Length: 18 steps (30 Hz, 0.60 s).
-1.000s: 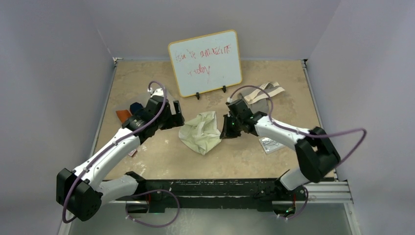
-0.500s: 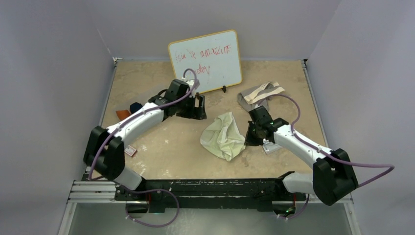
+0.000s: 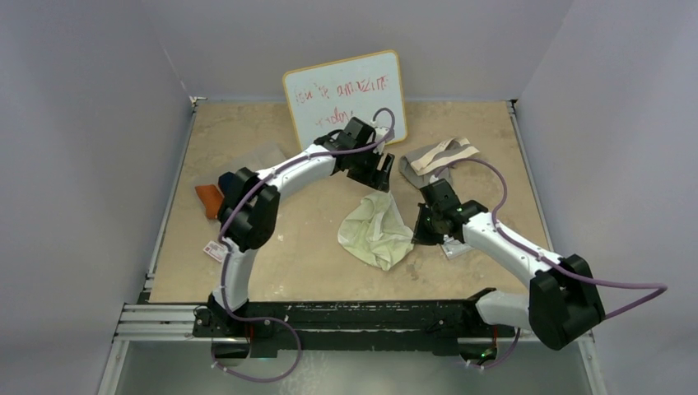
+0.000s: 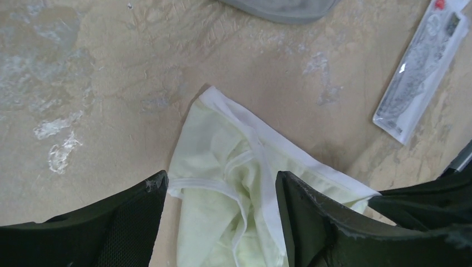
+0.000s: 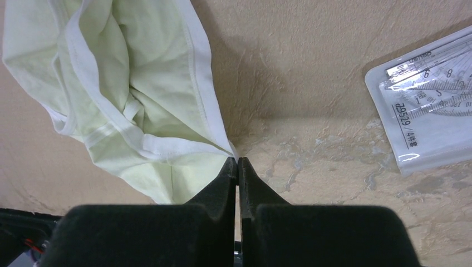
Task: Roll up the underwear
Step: Flatten out the underwear at the center of the board.
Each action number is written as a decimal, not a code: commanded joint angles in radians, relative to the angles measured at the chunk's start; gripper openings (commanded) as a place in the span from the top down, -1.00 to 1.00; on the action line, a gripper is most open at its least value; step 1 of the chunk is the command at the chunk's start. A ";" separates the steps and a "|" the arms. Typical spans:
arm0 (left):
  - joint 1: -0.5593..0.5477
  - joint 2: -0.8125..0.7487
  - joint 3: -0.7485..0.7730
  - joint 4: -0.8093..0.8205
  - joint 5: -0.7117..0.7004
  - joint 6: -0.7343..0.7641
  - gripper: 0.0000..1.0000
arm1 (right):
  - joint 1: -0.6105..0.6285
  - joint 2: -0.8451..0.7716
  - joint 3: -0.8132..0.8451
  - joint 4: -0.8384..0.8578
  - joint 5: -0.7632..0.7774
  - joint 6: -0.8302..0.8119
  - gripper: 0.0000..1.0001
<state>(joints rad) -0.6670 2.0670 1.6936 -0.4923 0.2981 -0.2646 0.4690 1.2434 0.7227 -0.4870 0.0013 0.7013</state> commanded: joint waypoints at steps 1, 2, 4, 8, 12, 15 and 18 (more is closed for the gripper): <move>0.008 0.070 0.104 -0.078 0.053 0.048 -0.38 | -0.004 -0.038 -0.016 0.017 0.000 0.016 1.00; 0.009 0.085 0.113 -0.083 0.062 0.054 -0.37 | -0.004 -0.040 -0.020 0.028 -0.011 0.019 1.00; 0.009 0.111 0.126 -0.090 0.089 0.064 -0.35 | -0.004 -0.042 -0.027 0.043 -0.030 0.024 1.00; 0.007 0.163 0.153 -0.082 0.106 0.064 -0.33 | -0.003 -0.044 -0.032 0.058 -0.050 0.026 1.00; 0.002 0.197 0.180 -0.064 0.111 0.070 -0.32 | -0.003 -0.045 -0.035 0.069 -0.066 0.028 1.00; -0.001 0.221 0.198 -0.058 0.110 0.086 -0.32 | -0.005 -0.039 -0.039 0.079 -0.078 0.029 1.00; -0.004 0.259 0.236 -0.092 0.095 0.106 -0.28 | -0.006 -0.033 -0.042 0.086 -0.089 0.030 1.00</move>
<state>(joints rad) -0.6636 2.2890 1.8511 -0.5728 0.3824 -0.2085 0.4690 1.2163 0.6949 -0.4206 -0.0639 0.7166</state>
